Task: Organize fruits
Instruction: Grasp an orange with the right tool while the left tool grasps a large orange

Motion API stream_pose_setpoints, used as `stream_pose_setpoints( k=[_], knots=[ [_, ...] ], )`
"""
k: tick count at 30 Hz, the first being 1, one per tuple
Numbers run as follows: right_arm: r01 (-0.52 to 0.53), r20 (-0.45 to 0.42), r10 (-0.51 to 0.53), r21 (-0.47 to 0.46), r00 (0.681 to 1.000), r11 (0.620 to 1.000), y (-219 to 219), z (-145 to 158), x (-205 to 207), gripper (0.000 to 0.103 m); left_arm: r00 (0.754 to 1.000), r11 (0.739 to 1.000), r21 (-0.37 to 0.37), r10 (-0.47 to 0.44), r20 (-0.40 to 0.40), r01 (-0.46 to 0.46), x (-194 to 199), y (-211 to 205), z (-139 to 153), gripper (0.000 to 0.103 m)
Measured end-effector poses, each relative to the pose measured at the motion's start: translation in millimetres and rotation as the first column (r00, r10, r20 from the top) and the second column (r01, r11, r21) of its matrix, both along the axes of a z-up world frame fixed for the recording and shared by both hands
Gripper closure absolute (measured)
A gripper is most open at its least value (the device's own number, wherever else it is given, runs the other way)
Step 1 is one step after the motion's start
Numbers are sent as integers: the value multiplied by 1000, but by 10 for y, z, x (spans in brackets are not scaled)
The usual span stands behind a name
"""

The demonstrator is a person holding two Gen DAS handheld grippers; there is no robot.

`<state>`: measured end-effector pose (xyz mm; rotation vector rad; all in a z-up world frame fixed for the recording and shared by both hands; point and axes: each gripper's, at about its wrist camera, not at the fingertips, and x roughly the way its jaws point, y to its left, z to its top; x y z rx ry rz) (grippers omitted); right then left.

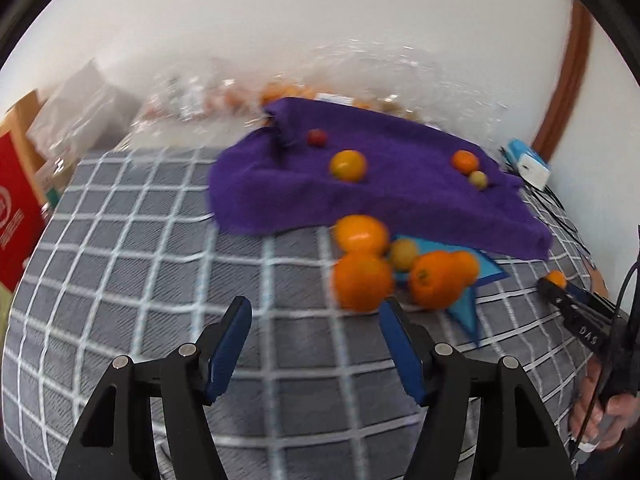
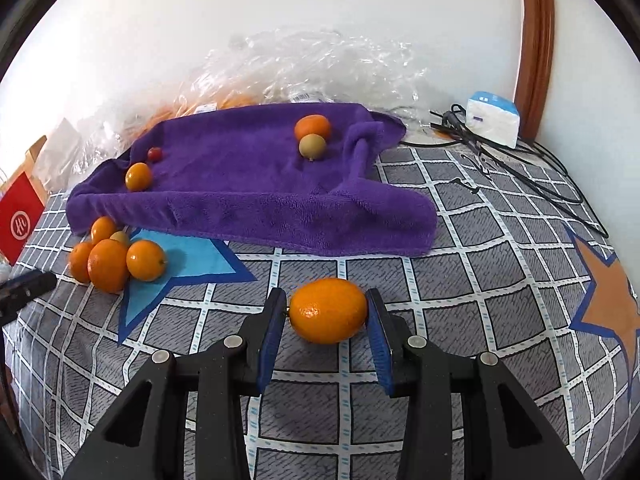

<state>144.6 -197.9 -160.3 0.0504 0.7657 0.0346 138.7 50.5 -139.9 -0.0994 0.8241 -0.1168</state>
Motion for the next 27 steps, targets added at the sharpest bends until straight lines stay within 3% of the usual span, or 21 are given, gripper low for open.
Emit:
stream_pose_setpoints(
  k=[6,9,12,14,17,21,27],
  knots=[
    [6,-11,-5,15,1000,1000,-27,-17,13,63,1000,997,77,-21,-9,22,176,-232,-34,39],
    [-3,-11,4,22,1000,1000,-27,-19,16,63,999,996,76,-38,-7,39,238,-278,-80,39],
    [-9,-15,9,17,1000,1000,-7,-25,22,63,999,997,73,-41,8,40,274,-305,-165,46],
    [-14,-18,15,18,1000,1000,-1,-30,25,63,999,997,72,-39,-20,40,297,-316,-209,59],
    [-17,-21,17,27,1000,999,-7,-35,30,63,998,998,30,-55,-5,55,265,-289,-194,65],
    [-24,-22,25,41,999,999,-15,-38,37,63,1000,1000,-2,7,14,-7,235,-156,-175,65],
    [-34,-29,35,27,999,999,16,-46,45,63,994,995,17,98,39,-98,196,-17,-138,65]
  ],
)
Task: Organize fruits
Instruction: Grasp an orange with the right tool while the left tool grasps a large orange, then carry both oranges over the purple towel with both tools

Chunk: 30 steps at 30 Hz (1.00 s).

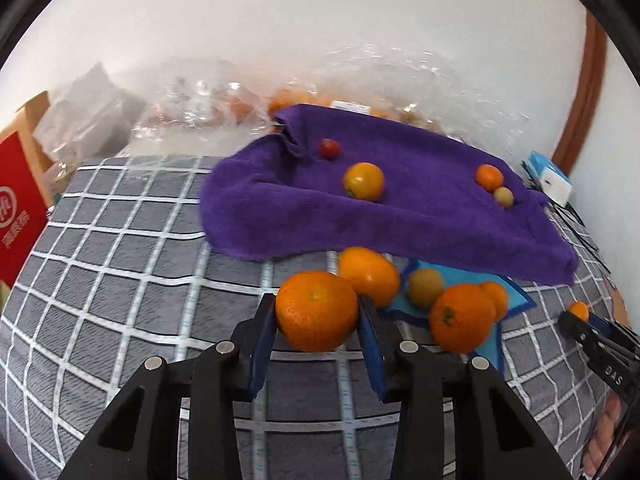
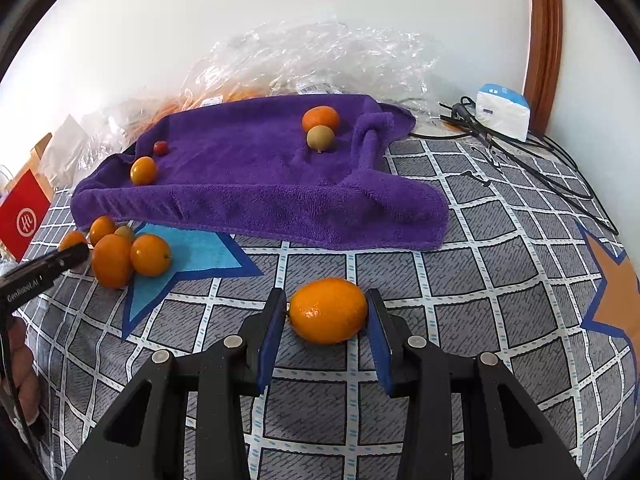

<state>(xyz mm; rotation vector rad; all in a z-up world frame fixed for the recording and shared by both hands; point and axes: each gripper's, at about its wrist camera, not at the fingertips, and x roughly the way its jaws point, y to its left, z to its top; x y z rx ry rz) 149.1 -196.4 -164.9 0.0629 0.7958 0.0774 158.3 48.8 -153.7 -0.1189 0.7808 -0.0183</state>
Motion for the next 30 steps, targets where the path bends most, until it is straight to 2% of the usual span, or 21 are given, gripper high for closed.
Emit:
stream_pose_setpoints(
  k=[3,11,20,21,22,27,30],
  knots=[
    [-21,-17,21,-2,1000,1000,22,-22,20,63,999,1000,-10,7,-50,-7,75,35,-62,65],
    [-23,-28,22,-41,999,999,88,-38,31,63,998,999,33,-10,-62,12,86,-60,-82,60],
    [-41,-25,41,-29,999,999,89,-35,17,63,998,1000,-10,-9,-55,8,67,-17,-49,60],
    [-39,-24,39,-22,999,999,75,-32,16,64,999,1000,-15,-5,-52,4,60,-10,-43,60],
    [-33,-21,33,-13,999,999,57,-28,11,64,999,1000,-23,0,-49,-2,54,4,-37,65],
    [-28,9,28,27,1000,999,-2,9,-29,64,999,996,-88,33,-12,-34,-2,125,4,65],
    [-35,27,34,45,999,998,-13,33,-57,64,998,995,-90,47,39,-43,-54,135,77,65]
  ],
)
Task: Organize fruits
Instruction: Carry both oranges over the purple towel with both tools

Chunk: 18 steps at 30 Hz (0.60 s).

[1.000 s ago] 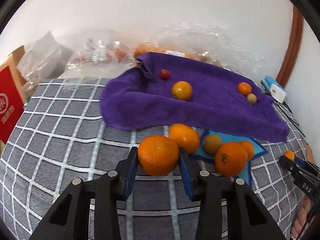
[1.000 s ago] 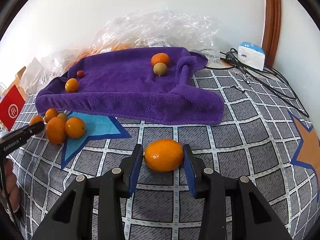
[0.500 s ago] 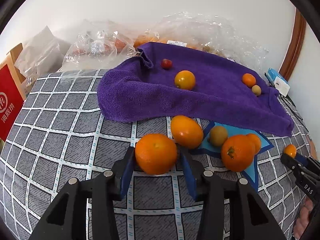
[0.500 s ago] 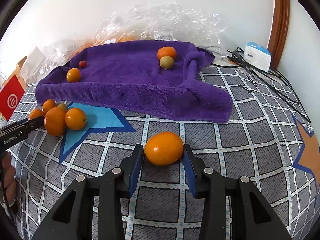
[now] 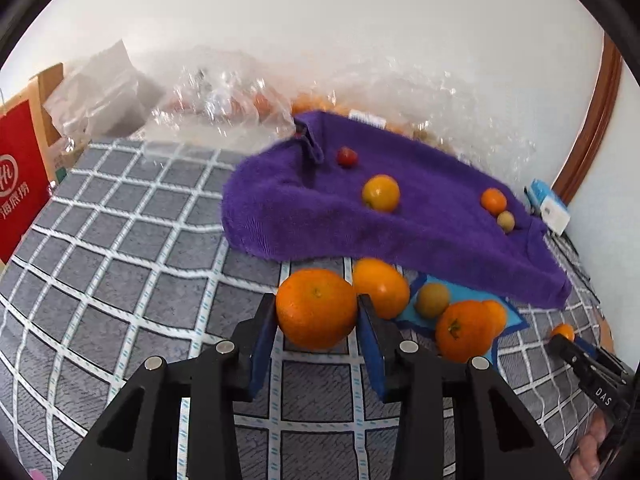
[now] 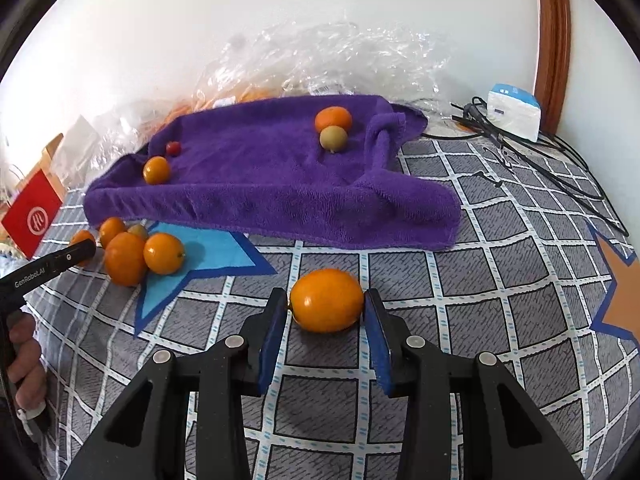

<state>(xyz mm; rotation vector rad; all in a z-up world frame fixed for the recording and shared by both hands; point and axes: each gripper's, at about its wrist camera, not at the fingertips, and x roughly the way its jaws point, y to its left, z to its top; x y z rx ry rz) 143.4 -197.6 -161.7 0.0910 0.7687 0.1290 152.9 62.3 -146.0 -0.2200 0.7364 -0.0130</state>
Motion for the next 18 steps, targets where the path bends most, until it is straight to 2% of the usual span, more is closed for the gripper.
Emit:
stream_pose_setpoints(
  k=[6,13,18],
  knots=[
    [-6,21,6,10,1000,1000,-2,31,-33,65,995,1000,5,29,92,-30,-105,49,117,65],
    [-22,49,21,20,999,1000,-10,98,-121,65,989,998,-26,64,133,-61,-142,142,192,65],
    [-9,62,6,45,998,999,-62,284,-113,65,989,998,-42,61,137,-56,-131,169,224,65]
  ],
)
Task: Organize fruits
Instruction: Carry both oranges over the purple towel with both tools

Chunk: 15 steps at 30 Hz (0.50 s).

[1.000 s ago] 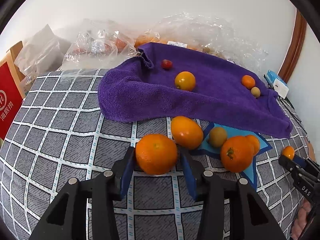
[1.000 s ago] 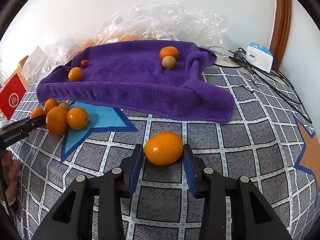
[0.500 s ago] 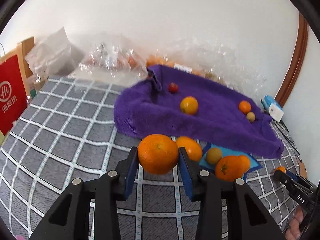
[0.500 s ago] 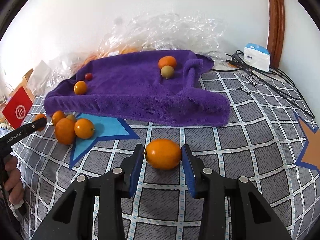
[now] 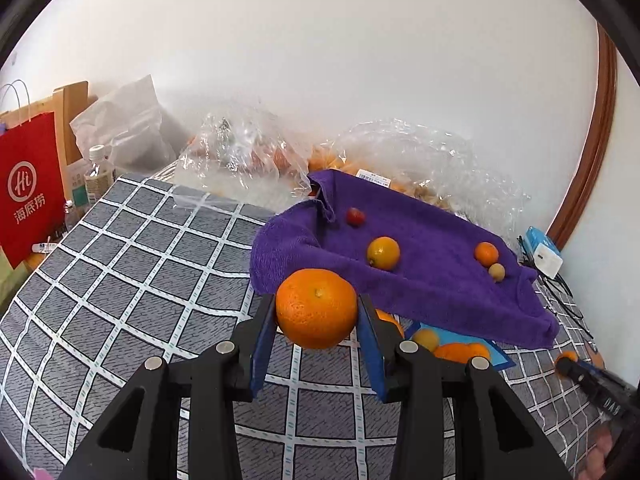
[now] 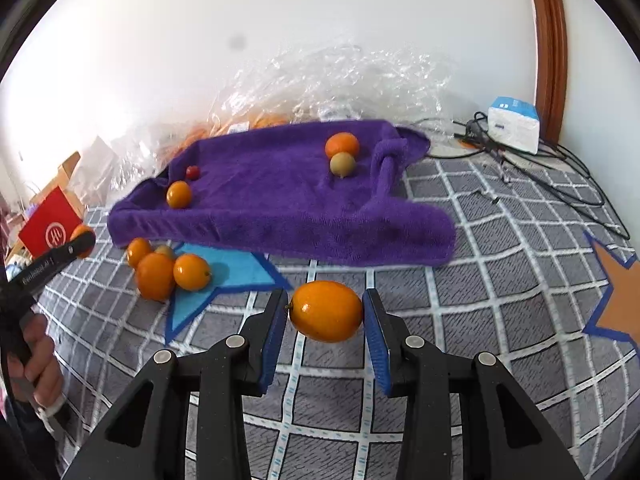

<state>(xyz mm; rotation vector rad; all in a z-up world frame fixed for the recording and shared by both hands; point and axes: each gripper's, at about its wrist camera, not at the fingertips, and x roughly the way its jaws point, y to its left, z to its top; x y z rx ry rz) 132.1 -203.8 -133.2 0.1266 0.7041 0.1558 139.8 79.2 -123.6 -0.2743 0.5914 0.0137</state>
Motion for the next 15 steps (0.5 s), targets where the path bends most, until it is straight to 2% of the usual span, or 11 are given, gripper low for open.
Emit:
stream_pose_setpoints(
  k=[6,9,15],
  knots=[
    [10,73,-6,-47,997,999,56,409,112,65,1000,1000,7,4,30,-5,-5,2,200,65],
    [6,100,0,-57,995,998,94,586,235,65,1000,1000,-24,-4,31,5,39,56,357,65],
    [-8,148,14,-40,989,999,153,874,549,65,998,1000,17,-6,65,5,320,66,702,65]
  ],
)
